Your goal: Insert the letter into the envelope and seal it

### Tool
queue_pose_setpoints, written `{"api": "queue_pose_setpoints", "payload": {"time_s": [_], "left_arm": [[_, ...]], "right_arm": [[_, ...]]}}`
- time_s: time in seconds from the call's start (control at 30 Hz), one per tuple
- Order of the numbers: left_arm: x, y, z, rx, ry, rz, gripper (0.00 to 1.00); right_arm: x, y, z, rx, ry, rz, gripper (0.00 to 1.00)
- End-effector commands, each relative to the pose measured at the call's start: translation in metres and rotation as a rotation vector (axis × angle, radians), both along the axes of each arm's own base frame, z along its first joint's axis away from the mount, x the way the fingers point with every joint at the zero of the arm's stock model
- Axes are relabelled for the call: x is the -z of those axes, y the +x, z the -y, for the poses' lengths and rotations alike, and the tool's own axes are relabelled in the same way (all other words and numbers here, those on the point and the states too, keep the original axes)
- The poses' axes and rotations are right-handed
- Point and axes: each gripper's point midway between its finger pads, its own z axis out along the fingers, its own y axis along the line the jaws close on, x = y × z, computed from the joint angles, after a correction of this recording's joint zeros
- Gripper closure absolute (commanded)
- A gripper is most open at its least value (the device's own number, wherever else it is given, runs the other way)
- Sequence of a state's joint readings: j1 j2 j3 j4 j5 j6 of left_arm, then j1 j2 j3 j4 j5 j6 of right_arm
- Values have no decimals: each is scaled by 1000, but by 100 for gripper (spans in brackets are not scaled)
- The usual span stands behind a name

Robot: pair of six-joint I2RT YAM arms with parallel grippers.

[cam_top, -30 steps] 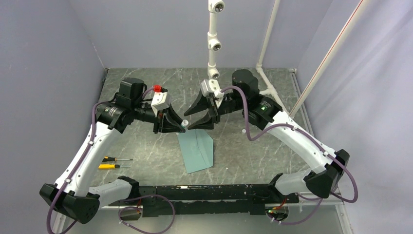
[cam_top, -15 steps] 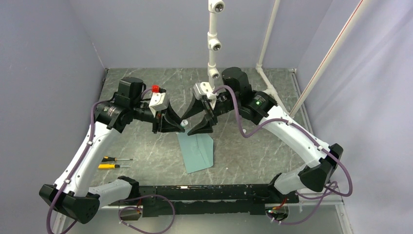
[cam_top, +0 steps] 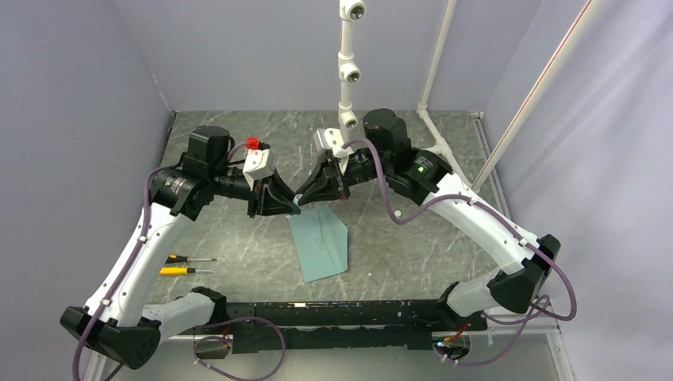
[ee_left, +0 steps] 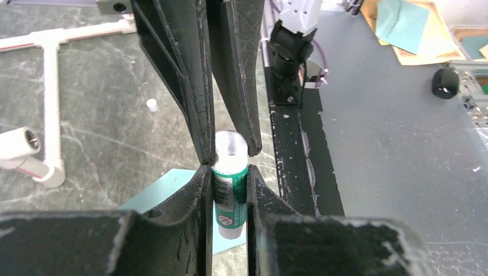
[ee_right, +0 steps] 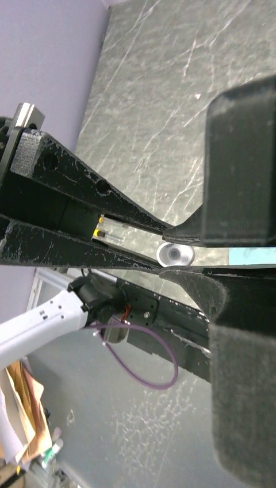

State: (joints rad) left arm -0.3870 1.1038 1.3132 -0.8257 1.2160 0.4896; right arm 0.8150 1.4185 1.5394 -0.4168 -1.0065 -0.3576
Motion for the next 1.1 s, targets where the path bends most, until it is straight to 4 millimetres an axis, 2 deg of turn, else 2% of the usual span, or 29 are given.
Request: {"api": "queue_pose_setpoints", "payload": {"time_s": [0.0, 0.1, 0.17, 0.27, 0.37, 0.5, 0.6, 0.63, 0.73, 0.77, 0.8, 0.87, 0.97, 1.07], "left_arm": [[-21, 29, 1, -129, -22, 123, 98], [-16, 45, -4, -228, 8, 152, 98], [-10, 57, -10, -304, 40, 181, 98], [-5, 73, -22, -420, 78, 246, 98], [0, 89, -34, -523, 104, 306, 98], [9, 98, -40, -550, 141, 363, 97], [17, 99, -41, -538, 163, 379, 98], [19, 98, -41, -532, 166, 379, 98], [22, 87, -36, -468, 170, 349, 98], [23, 81, -33, -435, 168, 329, 98], [24, 75, -30, -400, 164, 309, 98], [24, 57, -23, -301, 146, 263, 98], [22, 36, -17, -190, 129, 199, 98], [16, 21, -13, -104, 105, 162, 97]], "right_arm": [[-2, -3, -10, 70, 11, 2, 100], [-7, 21, -15, 251, 39, -55, 100], [-12, 43, -14, 407, 68, -110, 100], [-23, 75, -8, 650, 111, -280, 100], [-24, 111, 11, 970, 162, -532, 100], [-23, 123, 21, 1131, 220, -793, 100], [-36, 118, 15, 1096, 246, -885, 100], [-43, 112, 11, 1042, 245, -864, 90], [-60, 96, 12, 912, 285, -723, 43], [-66, 90, 14, 860, 318, -637, 33], [-68, 79, 19, 799, 332, -539, 27], [-63, 56, 24, 657, 347, -315, 22], [-40, 22, 27, 443, 270, -27, 22], [-20, 0, 28, 271, 157, 119, 26]]}}
